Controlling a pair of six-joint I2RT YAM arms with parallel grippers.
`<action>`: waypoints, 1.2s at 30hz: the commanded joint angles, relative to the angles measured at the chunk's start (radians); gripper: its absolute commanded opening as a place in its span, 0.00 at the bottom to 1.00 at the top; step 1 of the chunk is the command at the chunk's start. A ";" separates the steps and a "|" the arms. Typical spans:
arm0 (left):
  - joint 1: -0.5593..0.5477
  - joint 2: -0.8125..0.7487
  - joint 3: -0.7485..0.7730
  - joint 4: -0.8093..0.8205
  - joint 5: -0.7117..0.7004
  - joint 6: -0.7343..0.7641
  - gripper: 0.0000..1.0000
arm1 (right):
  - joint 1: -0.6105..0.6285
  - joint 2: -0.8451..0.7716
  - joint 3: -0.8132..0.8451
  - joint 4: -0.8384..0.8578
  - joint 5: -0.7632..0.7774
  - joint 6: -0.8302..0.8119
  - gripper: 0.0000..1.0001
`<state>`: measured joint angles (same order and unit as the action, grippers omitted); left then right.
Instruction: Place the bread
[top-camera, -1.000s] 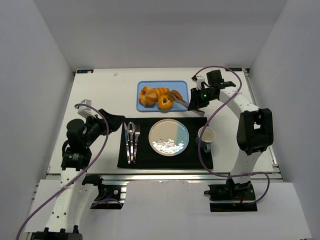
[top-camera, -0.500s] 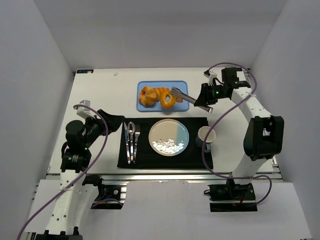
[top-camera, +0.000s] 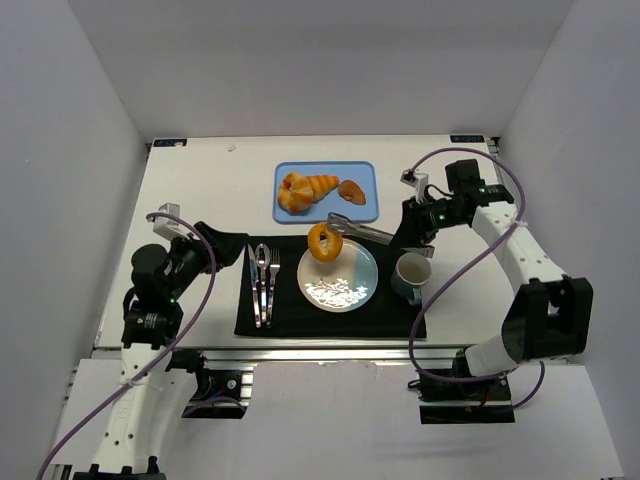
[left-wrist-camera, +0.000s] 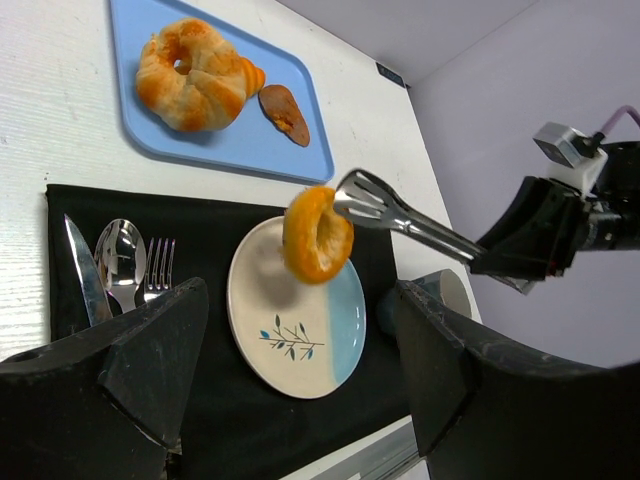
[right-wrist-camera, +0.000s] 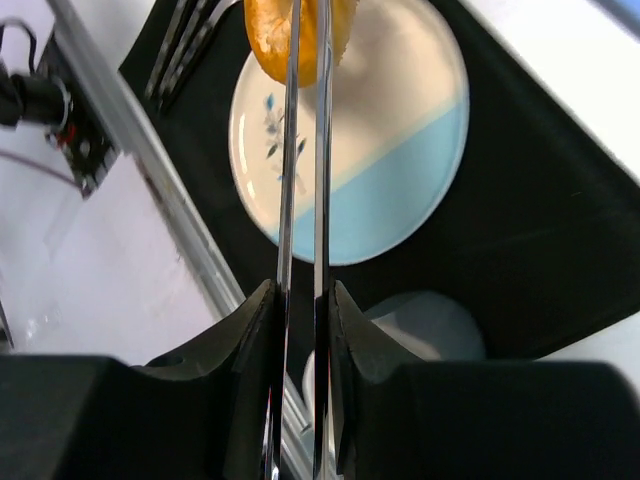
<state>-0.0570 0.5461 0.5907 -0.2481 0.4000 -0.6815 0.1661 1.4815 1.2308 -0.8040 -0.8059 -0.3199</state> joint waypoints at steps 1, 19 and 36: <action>0.002 -0.011 -0.018 0.020 -0.001 -0.007 0.84 | 0.036 -0.090 -0.046 -0.063 -0.015 -0.103 0.04; 0.002 -0.020 -0.029 0.027 0.000 -0.015 0.84 | 0.078 -0.070 -0.022 -0.006 0.068 -0.081 0.48; 0.002 0.011 -0.026 0.055 0.013 -0.010 0.84 | -0.019 0.213 0.255 0.244 0.347 0.019 0.43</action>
<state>-0.0570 0.5518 0.5644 -0.2218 0.4011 -0.6933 0.1486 1.6424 1.3975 -0.6525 -0.5591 -0.2955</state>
